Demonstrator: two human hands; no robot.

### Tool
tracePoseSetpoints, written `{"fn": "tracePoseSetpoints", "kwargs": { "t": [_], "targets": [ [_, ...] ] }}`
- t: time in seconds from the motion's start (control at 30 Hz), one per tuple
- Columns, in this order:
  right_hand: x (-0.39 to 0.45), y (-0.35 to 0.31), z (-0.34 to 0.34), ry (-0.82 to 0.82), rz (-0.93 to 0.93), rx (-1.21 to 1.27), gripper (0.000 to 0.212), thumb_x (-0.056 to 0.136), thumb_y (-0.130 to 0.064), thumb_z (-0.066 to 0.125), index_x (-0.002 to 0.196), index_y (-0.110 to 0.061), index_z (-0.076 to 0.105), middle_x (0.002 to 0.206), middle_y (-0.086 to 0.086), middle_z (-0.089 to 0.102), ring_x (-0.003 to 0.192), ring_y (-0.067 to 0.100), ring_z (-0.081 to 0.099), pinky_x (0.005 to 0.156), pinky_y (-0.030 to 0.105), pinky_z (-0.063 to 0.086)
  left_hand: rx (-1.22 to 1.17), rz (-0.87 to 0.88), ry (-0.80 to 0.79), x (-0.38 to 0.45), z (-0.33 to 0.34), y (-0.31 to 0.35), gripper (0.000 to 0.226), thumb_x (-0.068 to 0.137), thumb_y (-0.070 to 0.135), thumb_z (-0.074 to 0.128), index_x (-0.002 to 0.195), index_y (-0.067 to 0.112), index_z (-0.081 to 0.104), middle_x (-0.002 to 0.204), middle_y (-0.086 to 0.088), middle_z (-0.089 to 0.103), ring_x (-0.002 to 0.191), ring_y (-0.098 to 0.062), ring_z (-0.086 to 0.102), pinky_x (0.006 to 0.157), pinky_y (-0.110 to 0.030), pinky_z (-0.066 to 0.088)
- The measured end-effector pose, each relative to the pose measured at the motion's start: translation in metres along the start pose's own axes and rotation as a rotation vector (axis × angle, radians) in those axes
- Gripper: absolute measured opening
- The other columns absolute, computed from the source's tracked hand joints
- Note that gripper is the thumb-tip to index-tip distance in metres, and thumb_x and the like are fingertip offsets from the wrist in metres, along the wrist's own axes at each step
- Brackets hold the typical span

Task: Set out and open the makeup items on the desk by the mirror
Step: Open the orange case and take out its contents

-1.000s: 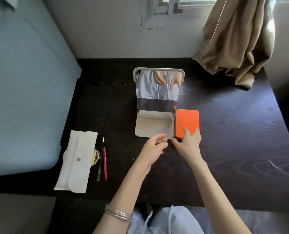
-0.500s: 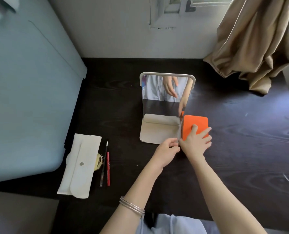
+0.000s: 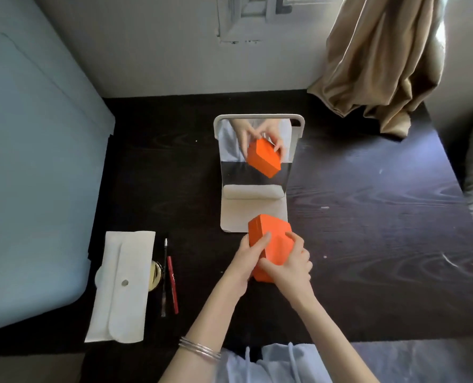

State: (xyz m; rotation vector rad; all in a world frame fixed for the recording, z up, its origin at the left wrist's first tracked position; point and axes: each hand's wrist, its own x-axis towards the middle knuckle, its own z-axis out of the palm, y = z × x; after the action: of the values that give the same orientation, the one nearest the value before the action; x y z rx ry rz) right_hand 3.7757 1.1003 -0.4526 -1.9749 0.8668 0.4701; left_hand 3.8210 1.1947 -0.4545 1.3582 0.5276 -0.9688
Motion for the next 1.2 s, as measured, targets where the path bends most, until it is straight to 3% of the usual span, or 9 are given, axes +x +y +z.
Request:
{"fn": "tracePoseSetpoints", "kwargs": {
  "t": [0.13,0.37,0.5,0.73,0.83,0.9,1.0,1.1,1.2],
  "targets": [
    [-0.012,-0.012,0.019,-0.155,0.033,0.237,0.09,0.053,-0.049,0.066,0.133,-0.04,0.025,0.13,0.007,0.034,0.122,0.031,0.038,0.097,0.051,0.045,-0.146,-0.016,-0.044,-0.007,-0.024,-0.002,0.052,0.079,0.05,0.064,0.126,0.033,0.049,0.12,-0.004,0.063,0.108,-0.024,0.062,0.087,-0.04,0.052],
    [0.011,-0.023,0.024,-0.424,0.185,0.578,0.072,0.076,-0.039,0.073,0.133,-0.04,0.028,0.13,0.009,0.048,0.109,0.031,0.057,0.085,0.049,0.054,-0.12,-0.043,-0.052,-0.011,-0.046,0.002,0.026,0.089,0.055,0.051,0.115,0.053,0.051,0.118,0.003,0.06,0.109,-0.024,0.057,0.098,-0.056,0.044],
    [0.016,-0.025,0.023,-0.522,0.286,0.644,0.068,0.08,-0.033,0.069,0.133,-0.029,0.026,0.122,0.019,0.056,0.104,0.034,0.062,0.079,0.043,0.056,-0.112,-0.007,-0.022,-0.011,-0.052,-0.004,0.041,0.089,0.051,0.052,0.129,0.049,0.042,0.124,-0.001,0.054,0.113,-0.026,0.054,0.1,-0.056,0.042],
    [0.006,-0.015,0.024,-0.523,0.035,0.28,0.094,0.06,-0.045,0.075,0.135,-0.039,0.018,0.128,0.006,0.048,0.111,0.024,0.056,0.085,0.037,0.052,-0.175,-0.072,-0.157,-0.012,-0.068,-0.017,0.066,0.07,0.044,0.071,0.129,0.028,0.045,0.117,-0.009,0.062,0.107,-0.028,0.06,0.089,-0.046,0.051],
    [0.006,-0.011,0.022,-0.552,0.008,0.25,0.089,0.069,-0.042,0.076,0.133,-0.041,0.014,0.128,0.003,0.045,0.11,0.02,0.054,0.079,0.029,0.05,-0.129,-0.05,-0.212,-0.015,-0.071,-0.018,0.067,0.066,0.045,0.077,0.122,0.028,0.045,0.116,-0.007,0.061,0.105,-0.024,0.06,0.082,-0.037,0.051],
    [0.005,-0.011,0.022,-0.569,0.007,0.229,0.087,0.073,-0.04,0.076,0.133,-0.04,0.014,0.127,0.003,0.044,0.109,0.02,0.053,0.08,0.03,0.049,-0.103,-0.039,-0.226,-0.016,-0.075,-0.023,0.084,0.047,0.056,0.083,0.119,0.031,0.047,0.119,-0.007,0.06,0.108,-0.025,0.059,0.084,-0.038,0.051],
    [0.002,-0.013,0.019,-0.584,-0.014,0.151,0.1,0.054,-0.054,0.076,0.132,-0.039,0.015,0.126,0.002,0.045,0.109,0.02,0.054,0.087,0.035,0.051,-0.117,0.002,-0.245,-0.015,-0.079,-0.03,0.105,0.03,0.063,0.086,0.121,0.031,0.047,0.123,-0.009,0.059,0.112,-0.028,0.058,0.089,-0.042,0.051],
    [0.001,-0.016,0.015,-0.595,-0.026,0.129,0.103,0.048,-0.058,0.074,0.131,-0.039,0.016,0.127,0.003,0.045,0.111,0.022,0.053,0.089,0.038,0.052,-0.104,0.04,-0.288,-0.018,-0.079,-0.029,0.103,0.029,0.065,0.085,0.118,0.031,0.047,0.122,-0.007,0.059,0.11,-0.026,0.06,0.083,-0.037,0.053],
    [0.0,-0.017,0.013,-0.601,-0.015,0.132,0.095,0.056,-0.051,0.073,0.129,-0.037,0.015,0.128,0.004,0.042,0.112,0.023,0.052,0.084,0.034,0.052,-0.072,0.046,-0.311,-0.019,-0.077,-0.027,0.101,0.03,0.067,0.084,0.118,0.032,0.047,0.123,-0.006,0.059,0.11,-0.026,0.06,0.082,-0.036,0.054]
  ]
}}
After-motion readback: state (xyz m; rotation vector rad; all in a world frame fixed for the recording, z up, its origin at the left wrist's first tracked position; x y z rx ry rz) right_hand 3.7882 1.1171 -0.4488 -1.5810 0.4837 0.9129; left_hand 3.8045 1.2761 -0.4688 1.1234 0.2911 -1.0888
